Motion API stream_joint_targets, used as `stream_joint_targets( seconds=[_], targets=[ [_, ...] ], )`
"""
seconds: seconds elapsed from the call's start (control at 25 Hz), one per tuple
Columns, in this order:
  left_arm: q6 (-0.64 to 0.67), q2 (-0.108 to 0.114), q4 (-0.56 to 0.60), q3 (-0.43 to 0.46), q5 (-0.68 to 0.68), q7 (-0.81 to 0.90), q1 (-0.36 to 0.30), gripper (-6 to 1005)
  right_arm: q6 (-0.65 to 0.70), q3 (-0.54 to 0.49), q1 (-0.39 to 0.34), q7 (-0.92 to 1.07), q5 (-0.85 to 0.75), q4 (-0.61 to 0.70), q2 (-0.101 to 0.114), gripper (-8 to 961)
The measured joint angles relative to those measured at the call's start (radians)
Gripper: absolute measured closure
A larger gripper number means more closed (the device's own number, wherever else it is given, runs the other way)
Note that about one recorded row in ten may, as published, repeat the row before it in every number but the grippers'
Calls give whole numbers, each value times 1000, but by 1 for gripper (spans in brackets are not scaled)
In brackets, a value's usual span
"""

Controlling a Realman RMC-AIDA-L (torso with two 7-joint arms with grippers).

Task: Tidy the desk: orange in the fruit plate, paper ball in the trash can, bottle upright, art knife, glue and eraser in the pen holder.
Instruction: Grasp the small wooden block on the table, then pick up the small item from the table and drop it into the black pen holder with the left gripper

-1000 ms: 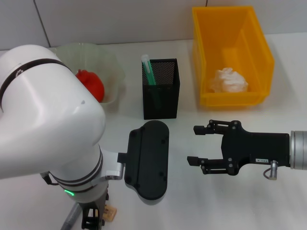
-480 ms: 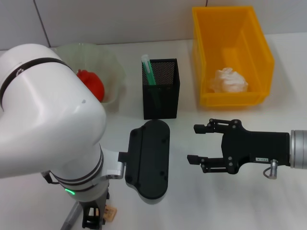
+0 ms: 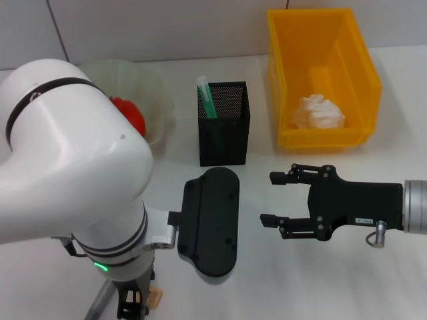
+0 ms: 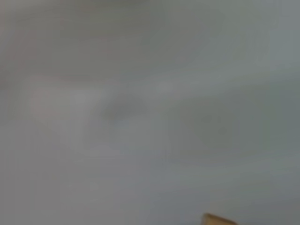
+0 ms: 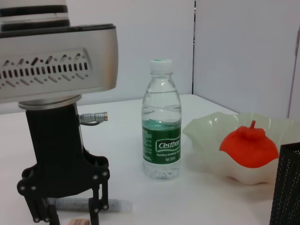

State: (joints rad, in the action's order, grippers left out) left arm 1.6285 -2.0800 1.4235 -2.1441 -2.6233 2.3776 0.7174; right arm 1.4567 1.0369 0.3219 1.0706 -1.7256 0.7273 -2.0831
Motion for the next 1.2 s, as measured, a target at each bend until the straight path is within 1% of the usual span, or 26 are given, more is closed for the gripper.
stream_joint_targets(
  seconds=[0.4,0.6,0.84,0.92,1.2],
  targets=[
    [-4,0,-1,-11,20,0,12,499,-1,0,2,0,1,0,0,191],
    [-5,0,-24,-11,25,4,23,499,-1,-1,3,0,1,0,1,191],
    [-9,0,-32,-11,25,9,27,660,-1,-7,2,-2,2,0,2,191],
    [-13,0,-33,-11,25,9,28,693,-1,-7,2,-2,2,0,2,191],
    [-18,0,-32,-6,25,17,28,709,-1,-7,0,-3,2,0,2,191]
  ],
)
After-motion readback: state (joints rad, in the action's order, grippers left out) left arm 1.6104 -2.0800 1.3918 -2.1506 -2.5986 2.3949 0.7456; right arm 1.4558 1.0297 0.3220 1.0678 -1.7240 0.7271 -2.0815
